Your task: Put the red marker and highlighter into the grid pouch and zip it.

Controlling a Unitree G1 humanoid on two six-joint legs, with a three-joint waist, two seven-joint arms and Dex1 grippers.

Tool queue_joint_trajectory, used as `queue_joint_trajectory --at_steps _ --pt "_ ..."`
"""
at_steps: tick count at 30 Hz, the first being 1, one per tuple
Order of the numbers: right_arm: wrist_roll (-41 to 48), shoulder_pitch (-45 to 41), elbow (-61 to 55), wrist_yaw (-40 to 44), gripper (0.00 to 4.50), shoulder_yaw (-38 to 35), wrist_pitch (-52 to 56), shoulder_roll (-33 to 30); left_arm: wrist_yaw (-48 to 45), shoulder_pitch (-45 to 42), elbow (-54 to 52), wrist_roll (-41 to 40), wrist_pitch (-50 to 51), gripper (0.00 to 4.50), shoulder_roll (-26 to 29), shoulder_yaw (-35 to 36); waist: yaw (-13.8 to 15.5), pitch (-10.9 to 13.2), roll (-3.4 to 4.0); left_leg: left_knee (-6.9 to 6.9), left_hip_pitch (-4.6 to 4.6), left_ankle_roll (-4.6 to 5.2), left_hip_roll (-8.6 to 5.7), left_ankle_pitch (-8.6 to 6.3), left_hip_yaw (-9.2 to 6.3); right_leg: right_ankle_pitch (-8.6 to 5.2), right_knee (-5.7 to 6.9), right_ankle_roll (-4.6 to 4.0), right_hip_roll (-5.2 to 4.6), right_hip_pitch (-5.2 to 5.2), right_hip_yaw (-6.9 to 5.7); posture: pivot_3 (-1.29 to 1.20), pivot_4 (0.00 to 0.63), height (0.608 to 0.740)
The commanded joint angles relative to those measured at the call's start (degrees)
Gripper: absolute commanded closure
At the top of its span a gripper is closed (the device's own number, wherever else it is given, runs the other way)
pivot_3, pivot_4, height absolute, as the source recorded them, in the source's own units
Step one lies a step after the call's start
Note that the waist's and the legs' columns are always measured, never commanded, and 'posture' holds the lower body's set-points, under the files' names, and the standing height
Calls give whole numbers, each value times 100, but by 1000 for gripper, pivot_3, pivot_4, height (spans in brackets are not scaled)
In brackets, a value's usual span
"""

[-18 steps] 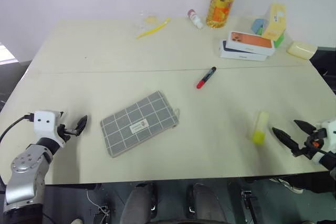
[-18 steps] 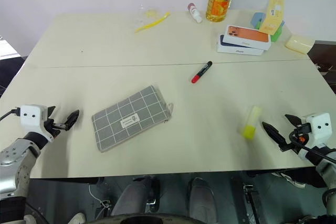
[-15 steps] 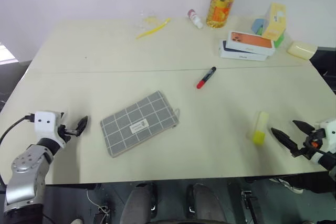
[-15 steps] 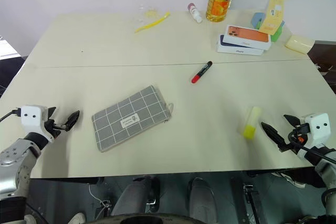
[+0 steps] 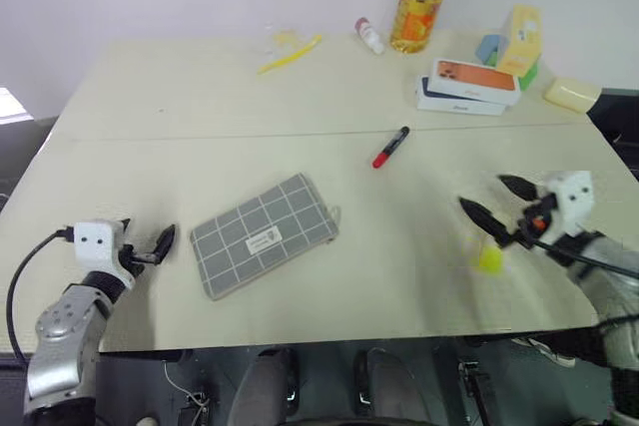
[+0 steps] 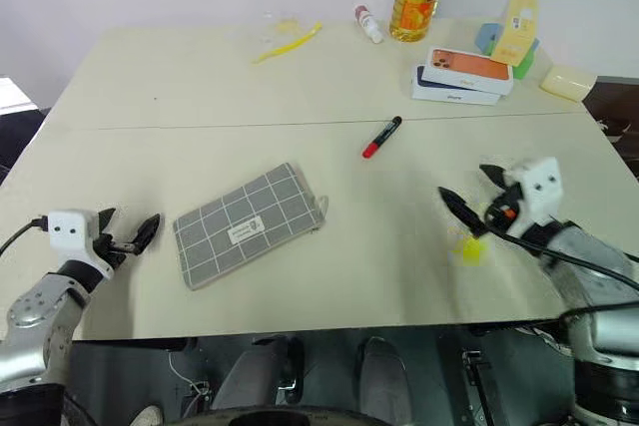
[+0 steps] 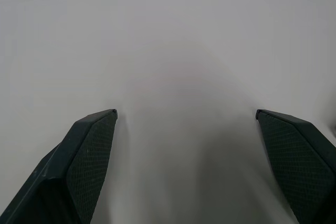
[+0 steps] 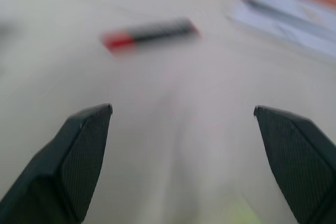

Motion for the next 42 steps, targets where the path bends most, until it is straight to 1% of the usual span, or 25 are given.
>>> queue_joint_trajectory --at_steps 1,2,4,5,7,10,11,12,14,17,20,23,26,28,31,34,36,38,40,42 --pt "272 -354 -588 -163 0 416 347 168 7 95 -214 41 -241 34 -24 37 18 0 1 0 0 0 -1 0 0 0 0 0 -1 0 0 0 150 740" --pt "375 -609 -743 -264 247 723 578 330 5 102 -232 60 -300 11 -49 5 9 0 0 0 -2 1 -2 0 -1 -1 -1 -1 -3 0 0 0 150 740" --pt "348 -1141 -1081 -510 823 1598 997 752 -38 106 -277 171 -470 0 -73 -142 -16 0 1 1 -3 2 -3 -1 0 0 -4 -4 -4 0 0 0 150 740" --pt "222 -1346 -1135 -644 1343 1993 1189 923 -77 102 -270 272 -582 0 -56 -233 -39 0 1 1 -3 2 -2 -1 0 2 -3 -6 -4 -2 1 0 150 740" --pt "-93 -1522 -1153 -844 2368 2554 1341 1151 -157 110 -263 361 -731 0 -25 -335 -27 -1 0 -1 -3 2 0 -1 0 6 2 -12 -2 -10 -2 0 150 740" --pt "-491 -1605 -999 -1055 3919 3234 1349 1431 -288 181 -281 458 -939 0 64 -416 -6 -2 -2 -2 -8 3 -3 -2 0 6 -1 -11 -4 -33 -6 0 150 740" --pt "-629 -1626 -914 -1082 4355 3440 1340 1482 -332 209 -278 476 -982 0 96 -424 -10 -2 -2 -1 -13 7 -6 -5 1 7 -2 -10 -6 -38 -6 0 150 740" --pt "-789 -1649 -825 -1099 4355 3636 1271 1526 -377 240 -275 483 -1028 0 123 -421 -11 -2 -2 -1 -18 10 -11 -6 2 8 -4 -11 -10 -40 -5 0 150 740" --pt "-1041 -1780 -494 -1217 4355 3936 1462 1630 -474 335 -274 573 -1188 0 237 -405 -30 -3 -3 5 -21 14 -15 -8 6 11 -5 -15 -12 -42 -5 0 150 740" --pt "-1319 -1923 50 -1505 4355 4024 1795 1800 -640 466 -298 666 -1375 0 420 -382 -46 -4 -4 6 -21 13 -14 -8 8 13 -3 -17 -10 -44 -6 0 150 740" --pt "-1425 -1946 423 -1592 4355 4034 2117 1895 -977 743 -352 779 -1766 0 767 -299 -55 -7 -5 6 -20 10 -12 -6 8 13 2 -18 -9 -50 -7 0 150 740" --pt "-1394 -1949 478 -1522 4355 4003 2136 1967 -1374 1097 -332 913 -2371 0 1168 -233 -60 -9 -5 5 -19 10 -10 -6 8 13 1 -20 -8 -50 -6 0 150 740" --pt "-1347 -1976 476 -1451 4355 3984 2154 2044 -1932 1566 -268 1169 -3298 0 1671 -324 -66 -15 -8 4 -19 9 -9 -8 8 9 -1 -29 -8 -51 -6 0 150 740" --pt "-1358 -2007 509 -1426 4355 3984 2157 2067 -2173 1704 -167 1289 -3847 0 1926 -416 -69 -16 -8 2 -19 8 -9 -9 8 4 -3 -41 -10 -52 -5 0 150 740" --pt "-1387 -2042 576 -1398 4355 3994 2136 2098 -2247 1516 40 1489 -4486 0 2136 -579 -62 -18 -1 2 -18 8 -9 -9 8 5 -3 -44 -11 -51 -4 0 150 740" --pt "-1421 -2072 626 -1380 4355 4012 2120 2132 -2284 1016 253 1723 -4932 0 2213 -932 -42 -20 0 2 -18 9 -9 -8 8 6 -3 -43 -10 -51 -5 0 150 740" --pt "-1442 -2083 632 -1381 4355 4006 2125 2160 -2303 717 368 1775 -5101 0 2175 -1176 -59 -22 -3 2 -18 10 -9 -8 9 14 -2 -29 -8 -51 -6 0 150 740" --pt "-1485 -2067 623 -1431 4355 3972 2146 2186 -2299 316 594 2017 -5448 0 2102 -1574 -55 -22 -3 2 -18 11 -9 -7 10 17 -1 -25 -7 -52 -7 0 150 740" --pt "-1511 -2062 627 -1452 4355 3949 2158 2198 -2306 118 758 2017 -5570 0 2078 -1789 -60 -22 -3 2 -18 11 -9 -7 11 24 2 -12 -5 -51 -11 0 150 740" --pt "-1530 -2050 615 -1461 4412 3932 2167 2205 -2238 -73 944 2079 -5779 564 2063 -1921 -72 -22 -2 2 -18 11 -9 -7 12 27 1 -6 -3 -50 -17 0 150 740"
